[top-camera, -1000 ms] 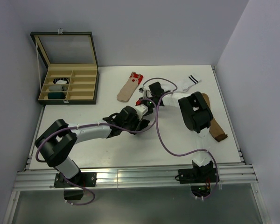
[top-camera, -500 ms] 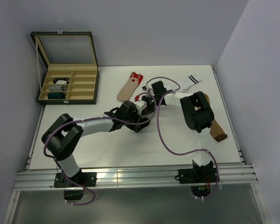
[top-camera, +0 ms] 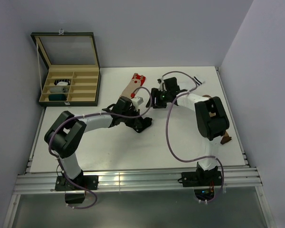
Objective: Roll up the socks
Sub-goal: Roll the sock at the center of the board.
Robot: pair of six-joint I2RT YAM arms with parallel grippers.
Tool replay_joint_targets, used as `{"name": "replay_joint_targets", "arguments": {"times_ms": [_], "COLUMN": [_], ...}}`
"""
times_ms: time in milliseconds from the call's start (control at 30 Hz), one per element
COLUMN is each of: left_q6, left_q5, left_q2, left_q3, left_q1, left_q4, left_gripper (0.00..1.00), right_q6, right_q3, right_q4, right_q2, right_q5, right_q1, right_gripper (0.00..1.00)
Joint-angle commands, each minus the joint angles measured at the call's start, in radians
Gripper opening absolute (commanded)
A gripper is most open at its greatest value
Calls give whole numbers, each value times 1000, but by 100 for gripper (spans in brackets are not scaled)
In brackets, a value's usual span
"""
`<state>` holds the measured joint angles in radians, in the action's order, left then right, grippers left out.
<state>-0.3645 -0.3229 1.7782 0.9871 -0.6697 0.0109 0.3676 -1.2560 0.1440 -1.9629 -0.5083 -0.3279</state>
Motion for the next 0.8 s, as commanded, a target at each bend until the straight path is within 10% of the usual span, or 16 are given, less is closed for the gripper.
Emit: {"name": "replay_joint_targets", "arguments": {"times_ms": [0,767], "left_q6": [-16,137], "left_q5": [-18,82], "left_q2": [78,35], "left_q3": [-24,18], "left_q1": [38,-17], "left_q4": [112,190], "left_gripper": [1,1], "right_q6": [66,-291], "right_q3": [27,-95], "right_q4": [-63,97], "right_q2": [142,-60], "right_q5": [141,-159], "right_q1": [26,-43], "right_gripper": [62,62]}}
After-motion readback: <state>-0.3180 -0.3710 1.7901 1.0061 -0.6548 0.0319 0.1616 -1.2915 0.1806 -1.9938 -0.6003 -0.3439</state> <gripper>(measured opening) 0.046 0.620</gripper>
